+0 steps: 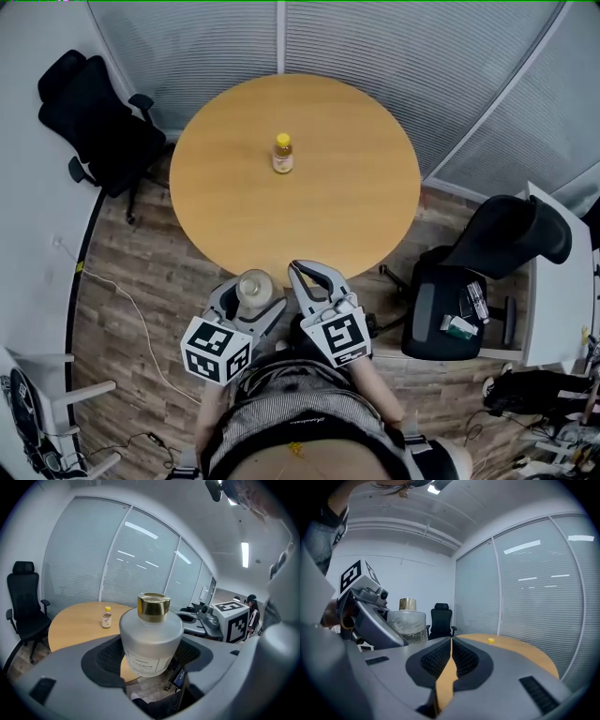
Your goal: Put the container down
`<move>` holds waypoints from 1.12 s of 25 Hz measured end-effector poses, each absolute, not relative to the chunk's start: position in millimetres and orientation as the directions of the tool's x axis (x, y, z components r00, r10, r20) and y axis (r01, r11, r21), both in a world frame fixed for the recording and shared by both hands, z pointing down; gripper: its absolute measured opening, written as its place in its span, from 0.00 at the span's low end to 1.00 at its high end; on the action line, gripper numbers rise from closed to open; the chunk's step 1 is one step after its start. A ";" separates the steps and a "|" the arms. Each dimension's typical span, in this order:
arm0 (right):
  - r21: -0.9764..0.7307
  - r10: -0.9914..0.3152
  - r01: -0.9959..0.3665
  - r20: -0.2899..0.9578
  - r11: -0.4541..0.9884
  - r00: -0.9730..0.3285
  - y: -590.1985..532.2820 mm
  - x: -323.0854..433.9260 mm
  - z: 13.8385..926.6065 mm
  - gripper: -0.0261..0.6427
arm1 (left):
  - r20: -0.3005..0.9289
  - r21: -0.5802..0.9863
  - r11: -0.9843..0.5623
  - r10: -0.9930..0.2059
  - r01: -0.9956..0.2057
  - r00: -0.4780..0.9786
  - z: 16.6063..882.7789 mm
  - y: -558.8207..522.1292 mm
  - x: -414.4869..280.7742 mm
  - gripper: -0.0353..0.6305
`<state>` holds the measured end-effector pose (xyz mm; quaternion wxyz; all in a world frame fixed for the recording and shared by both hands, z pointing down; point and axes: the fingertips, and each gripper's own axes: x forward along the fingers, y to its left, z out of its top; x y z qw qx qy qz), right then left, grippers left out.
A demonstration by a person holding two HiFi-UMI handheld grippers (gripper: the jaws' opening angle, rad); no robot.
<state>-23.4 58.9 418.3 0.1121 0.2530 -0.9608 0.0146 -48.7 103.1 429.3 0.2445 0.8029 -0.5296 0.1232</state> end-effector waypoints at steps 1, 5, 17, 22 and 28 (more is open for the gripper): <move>0.032 -0.482 -0.488 0.223 0.872 -0.847 55.3 -22.2 418.1 0.07 | 0.458 0.263 -0.319 -0.789 -0.910 0.409 428.9 99.6 -47.6 0.55; 0.011 -0.483 -0.493 0.219 0.870 -0.848 38.9 -19.0 414.8 0.07 | 0.463 0.264 -0.313 -0.789 -0.912 0.405 426.0 83.8 -45.5 0.55; 0.006 -0.444 -0.453 0.207 0.892 -0.872 -2.2 -16.6 413.6 0.07 | 0.460 0.263 -0.283 -0.803 -0.922 0.378 425.9 44.0 -35.7 0.55; 0.034 -0.416 -0.418 0.207 0.908 -0.886 -15.2 -17.1 414.0 0.07 | 0.456 0.262 -0.262 -0.815 -0.929 0.358 426.0 30.9 -34.2 0.55; 0.014 -0.404 -0.410 0.205 0.912 -0.891 -31.2 -9.1 416.6 0.07 | 0.456 0.258 -0.245 -0.822 -0.935 0.341 429.5 13.4 -26.3 0.55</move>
